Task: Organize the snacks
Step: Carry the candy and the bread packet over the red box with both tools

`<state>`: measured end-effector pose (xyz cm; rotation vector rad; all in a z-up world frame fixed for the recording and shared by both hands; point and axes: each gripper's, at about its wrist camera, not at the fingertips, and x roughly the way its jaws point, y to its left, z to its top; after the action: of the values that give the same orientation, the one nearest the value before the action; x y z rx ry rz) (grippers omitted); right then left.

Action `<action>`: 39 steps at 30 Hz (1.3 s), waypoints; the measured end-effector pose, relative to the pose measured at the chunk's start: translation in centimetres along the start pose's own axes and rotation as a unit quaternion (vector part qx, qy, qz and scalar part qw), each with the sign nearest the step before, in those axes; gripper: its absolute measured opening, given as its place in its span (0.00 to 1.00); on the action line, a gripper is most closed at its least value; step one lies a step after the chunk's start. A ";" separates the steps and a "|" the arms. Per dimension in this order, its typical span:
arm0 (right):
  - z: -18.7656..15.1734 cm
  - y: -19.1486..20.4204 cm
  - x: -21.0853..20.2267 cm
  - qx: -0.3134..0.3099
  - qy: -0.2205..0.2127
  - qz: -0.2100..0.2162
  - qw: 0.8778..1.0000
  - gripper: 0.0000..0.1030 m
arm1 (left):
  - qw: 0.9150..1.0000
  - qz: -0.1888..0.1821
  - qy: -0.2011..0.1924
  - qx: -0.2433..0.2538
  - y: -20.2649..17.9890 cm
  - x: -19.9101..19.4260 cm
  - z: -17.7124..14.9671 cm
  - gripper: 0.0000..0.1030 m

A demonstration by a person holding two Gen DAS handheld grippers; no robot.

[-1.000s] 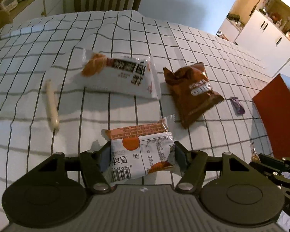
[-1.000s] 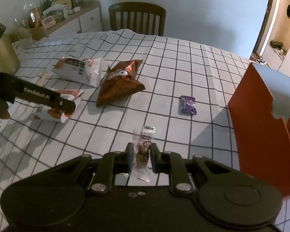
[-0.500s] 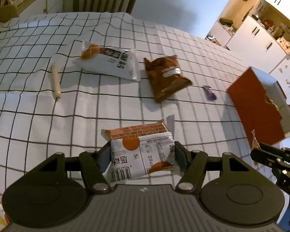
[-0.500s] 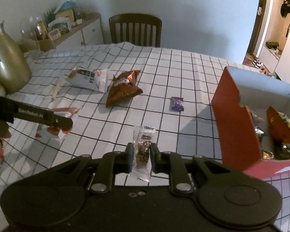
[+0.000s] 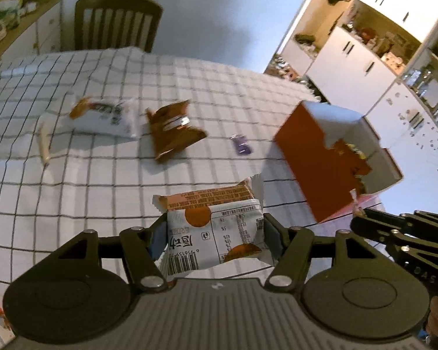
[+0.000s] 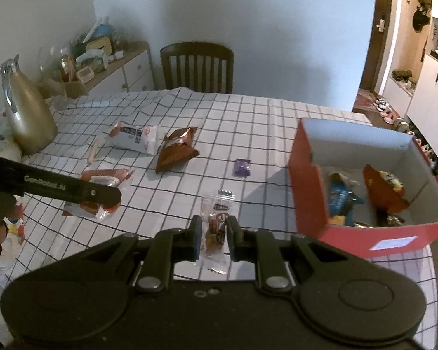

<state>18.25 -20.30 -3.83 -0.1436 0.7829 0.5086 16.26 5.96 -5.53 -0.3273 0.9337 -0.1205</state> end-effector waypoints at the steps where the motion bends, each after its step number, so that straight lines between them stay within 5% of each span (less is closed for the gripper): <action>1: 0.0 -0.4 -0.5 0.002 -0.002 0.000 1.000 0.17 | 1.000 -0.002 -0.004 0.002 -0.7 -0.3 0.1 0.64; 22: 0.1 -11.4 -5.8 0.001 -0.047 -0.024 0.999 0.17 | 0.996 -0.043 -0.030 0.072 -16.4 2.0 2.1 0.64; 39: 1.2 -21.0 -3.4 0.014 -0.047 -0.053 0.997 0.17 | 0.994 -0.021 -0.001 0.103 -25.0 11.0 5.3 0.64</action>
<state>27.22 -39.48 -1.84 -0.1343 0.6854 0.4013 28.05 -19.14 -2.87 -0.1564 0.9033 -0.2535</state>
